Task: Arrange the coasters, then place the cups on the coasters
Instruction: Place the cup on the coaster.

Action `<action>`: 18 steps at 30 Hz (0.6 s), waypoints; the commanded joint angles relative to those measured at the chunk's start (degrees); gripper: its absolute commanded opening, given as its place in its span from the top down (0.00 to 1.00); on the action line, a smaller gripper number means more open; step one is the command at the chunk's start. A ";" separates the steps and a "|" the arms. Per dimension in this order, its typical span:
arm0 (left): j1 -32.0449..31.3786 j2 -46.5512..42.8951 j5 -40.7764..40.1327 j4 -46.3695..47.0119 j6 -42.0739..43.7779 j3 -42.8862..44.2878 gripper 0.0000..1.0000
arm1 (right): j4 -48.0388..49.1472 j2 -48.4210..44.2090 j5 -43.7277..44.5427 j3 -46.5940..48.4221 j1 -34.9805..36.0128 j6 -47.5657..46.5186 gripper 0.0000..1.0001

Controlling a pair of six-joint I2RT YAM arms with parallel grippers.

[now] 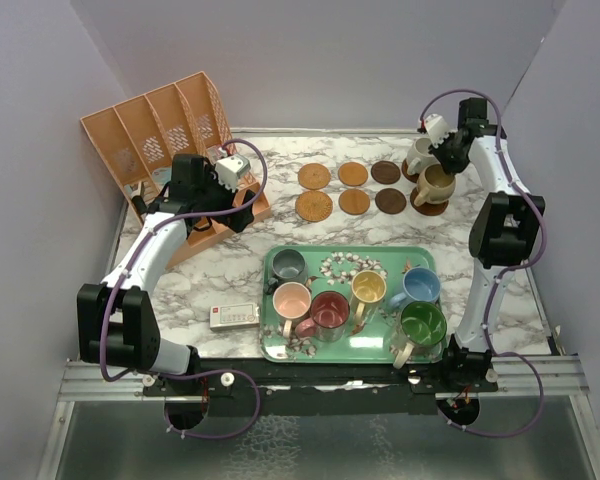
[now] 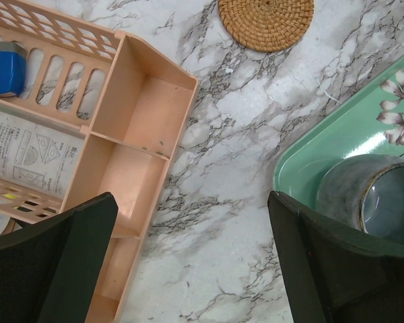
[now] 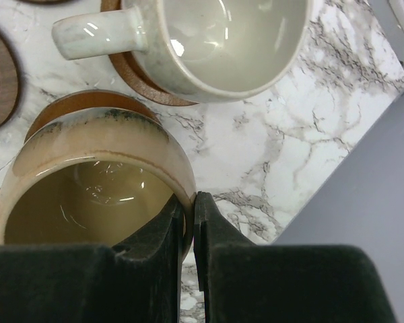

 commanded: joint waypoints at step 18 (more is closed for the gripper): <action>0.27 -0.67 1.12 1.07 0.14 -0.34 0.01 | -2.66 2.32 -7.37 5.12 -0.95 -11.09 0.99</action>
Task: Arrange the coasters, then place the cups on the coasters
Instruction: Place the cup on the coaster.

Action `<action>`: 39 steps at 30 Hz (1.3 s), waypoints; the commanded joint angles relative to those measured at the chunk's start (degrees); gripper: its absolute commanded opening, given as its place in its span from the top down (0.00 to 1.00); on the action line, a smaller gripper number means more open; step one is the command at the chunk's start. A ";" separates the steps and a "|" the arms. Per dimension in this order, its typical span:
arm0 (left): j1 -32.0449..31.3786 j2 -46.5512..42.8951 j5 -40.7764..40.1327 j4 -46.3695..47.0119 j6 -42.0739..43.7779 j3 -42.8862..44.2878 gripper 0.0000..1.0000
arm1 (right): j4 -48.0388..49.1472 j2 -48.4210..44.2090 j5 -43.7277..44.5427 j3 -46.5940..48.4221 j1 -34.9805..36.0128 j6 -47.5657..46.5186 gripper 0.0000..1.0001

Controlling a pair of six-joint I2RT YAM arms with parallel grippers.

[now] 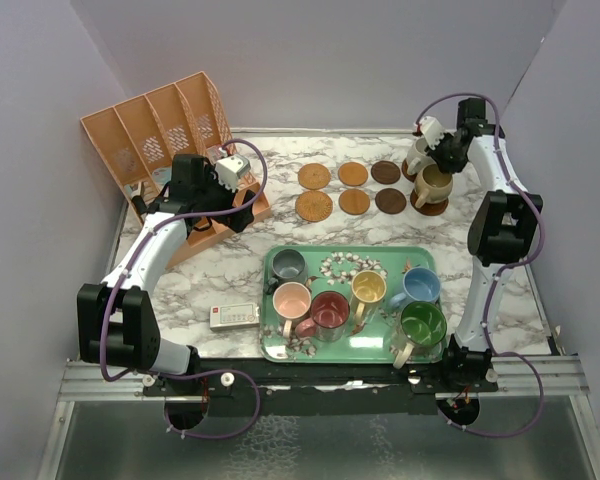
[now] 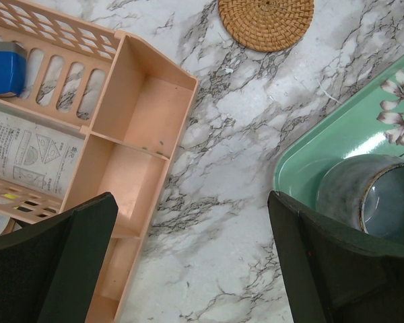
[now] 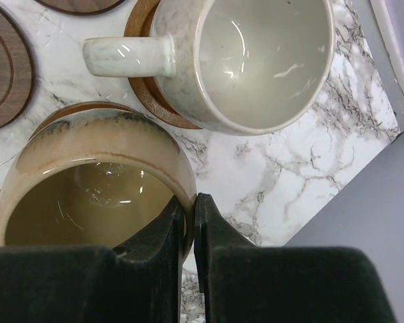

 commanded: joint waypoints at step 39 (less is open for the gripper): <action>0.26 -1.27 1.42 1.06 0.00 -0.60 0.01 | -2.05 -0.09 -3.74 -0.89 -1.82 -2.38 0.99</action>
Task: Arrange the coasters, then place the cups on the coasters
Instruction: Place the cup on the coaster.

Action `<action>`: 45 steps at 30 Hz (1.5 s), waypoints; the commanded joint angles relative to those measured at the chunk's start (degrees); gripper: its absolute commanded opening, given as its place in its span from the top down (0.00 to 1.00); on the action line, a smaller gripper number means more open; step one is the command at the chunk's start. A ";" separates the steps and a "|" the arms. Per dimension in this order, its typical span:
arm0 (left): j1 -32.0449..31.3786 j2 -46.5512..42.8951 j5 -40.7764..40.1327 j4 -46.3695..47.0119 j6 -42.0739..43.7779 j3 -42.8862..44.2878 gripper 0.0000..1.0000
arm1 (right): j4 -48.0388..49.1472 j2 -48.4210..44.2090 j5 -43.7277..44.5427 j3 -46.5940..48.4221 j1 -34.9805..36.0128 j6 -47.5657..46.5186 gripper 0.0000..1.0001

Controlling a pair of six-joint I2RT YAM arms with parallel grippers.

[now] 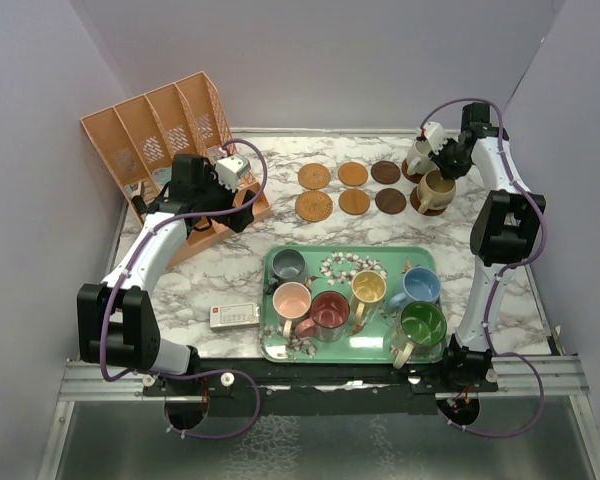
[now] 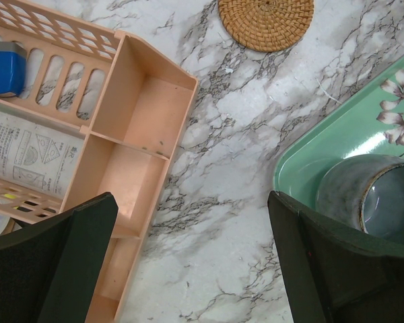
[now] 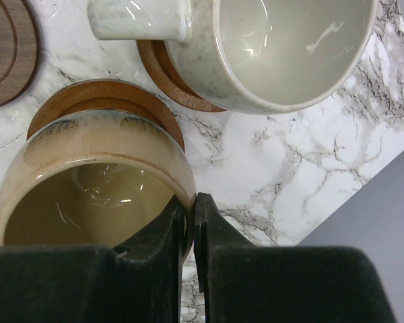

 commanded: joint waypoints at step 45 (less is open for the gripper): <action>0.27 -1.75 1.53 1.06 0.43 -1.14 0.01 | -4.35 1.89 -3.23 3.47 -0.27 0.57 0.95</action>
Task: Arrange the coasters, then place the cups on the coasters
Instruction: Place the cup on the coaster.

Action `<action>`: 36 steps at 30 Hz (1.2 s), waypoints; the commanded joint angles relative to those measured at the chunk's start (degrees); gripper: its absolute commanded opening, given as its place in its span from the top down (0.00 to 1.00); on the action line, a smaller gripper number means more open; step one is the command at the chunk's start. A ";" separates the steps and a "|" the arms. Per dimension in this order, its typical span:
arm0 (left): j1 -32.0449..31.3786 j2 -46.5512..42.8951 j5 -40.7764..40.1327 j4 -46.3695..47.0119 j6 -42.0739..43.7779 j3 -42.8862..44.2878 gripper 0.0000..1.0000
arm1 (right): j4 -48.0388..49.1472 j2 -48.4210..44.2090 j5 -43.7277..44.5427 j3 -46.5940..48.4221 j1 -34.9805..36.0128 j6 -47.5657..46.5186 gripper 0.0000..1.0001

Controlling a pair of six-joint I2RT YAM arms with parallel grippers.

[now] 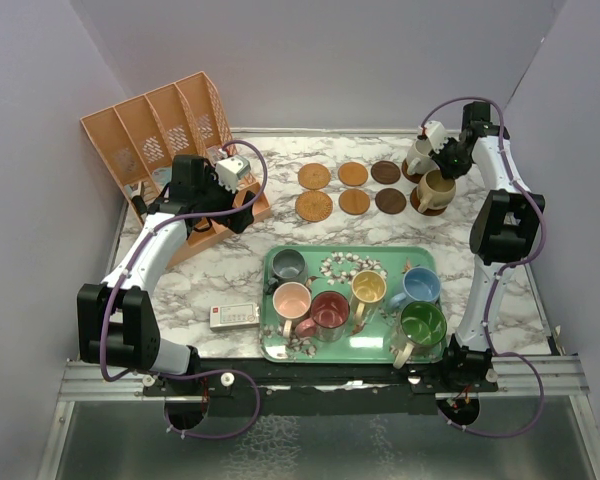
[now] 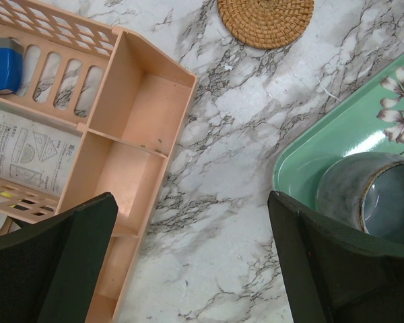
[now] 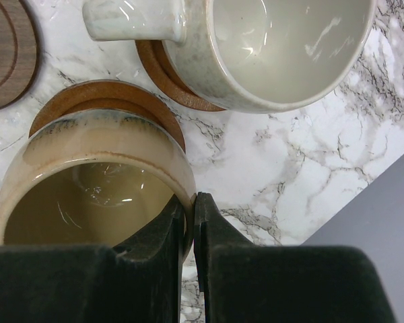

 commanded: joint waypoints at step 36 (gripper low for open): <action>0.30 -2.25 1.87 1.27 0.58 -1.41 0.01 | -1.05 -3.06 -1.70 -4.52 1.05 1.10 0.89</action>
